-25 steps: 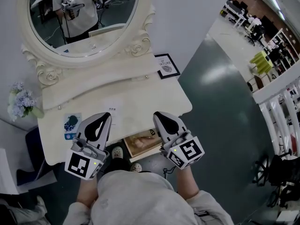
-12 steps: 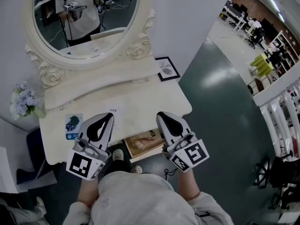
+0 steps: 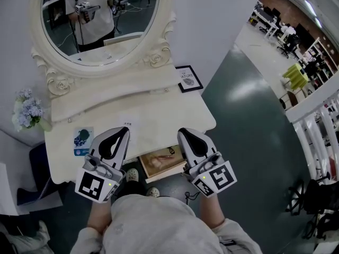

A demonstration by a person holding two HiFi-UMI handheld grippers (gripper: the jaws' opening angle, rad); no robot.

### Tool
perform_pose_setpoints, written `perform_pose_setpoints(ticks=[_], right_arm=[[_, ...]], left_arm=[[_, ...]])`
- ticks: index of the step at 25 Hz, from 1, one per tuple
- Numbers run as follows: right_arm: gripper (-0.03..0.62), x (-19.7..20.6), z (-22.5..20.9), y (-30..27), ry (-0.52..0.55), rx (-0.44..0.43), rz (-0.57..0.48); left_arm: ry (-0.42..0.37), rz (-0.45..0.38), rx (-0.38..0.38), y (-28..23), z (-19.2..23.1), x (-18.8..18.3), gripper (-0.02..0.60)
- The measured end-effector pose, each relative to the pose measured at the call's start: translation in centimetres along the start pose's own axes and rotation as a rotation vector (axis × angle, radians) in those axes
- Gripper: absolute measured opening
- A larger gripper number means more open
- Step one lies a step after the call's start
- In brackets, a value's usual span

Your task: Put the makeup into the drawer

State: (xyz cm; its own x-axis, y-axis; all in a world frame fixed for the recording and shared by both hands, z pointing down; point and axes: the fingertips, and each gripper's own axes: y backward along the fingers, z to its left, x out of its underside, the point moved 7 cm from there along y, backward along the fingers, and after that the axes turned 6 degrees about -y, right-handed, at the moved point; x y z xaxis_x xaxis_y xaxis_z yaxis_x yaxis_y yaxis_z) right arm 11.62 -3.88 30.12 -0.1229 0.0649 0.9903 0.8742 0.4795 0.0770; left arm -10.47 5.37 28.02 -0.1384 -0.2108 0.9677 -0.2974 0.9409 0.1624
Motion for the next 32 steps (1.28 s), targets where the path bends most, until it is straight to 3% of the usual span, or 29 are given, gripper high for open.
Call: perform_pose_setpoints(ticks=[5, 10, 32], right_arm=[[0.023, 0.0, 0.0, 0.3, -0.007, 0.009, -0.016], [0.023, 0.1, -0.1, 0.5, -0.011, 0.017, -0.023], [0.023, 0.2, -0.2, 0.3, 0.015, 0.034, -0.012]], left_arm=[[0.004, 0.039, 0.001, 0.5, -0.1, 0.6, 0.011], [0.003, -0.025, -0.038, 0.3, 0.2, -0.3, 0.011], [0.018, -0.011, -0.081, 0.8, 1.1, 0.0, 0.011]])
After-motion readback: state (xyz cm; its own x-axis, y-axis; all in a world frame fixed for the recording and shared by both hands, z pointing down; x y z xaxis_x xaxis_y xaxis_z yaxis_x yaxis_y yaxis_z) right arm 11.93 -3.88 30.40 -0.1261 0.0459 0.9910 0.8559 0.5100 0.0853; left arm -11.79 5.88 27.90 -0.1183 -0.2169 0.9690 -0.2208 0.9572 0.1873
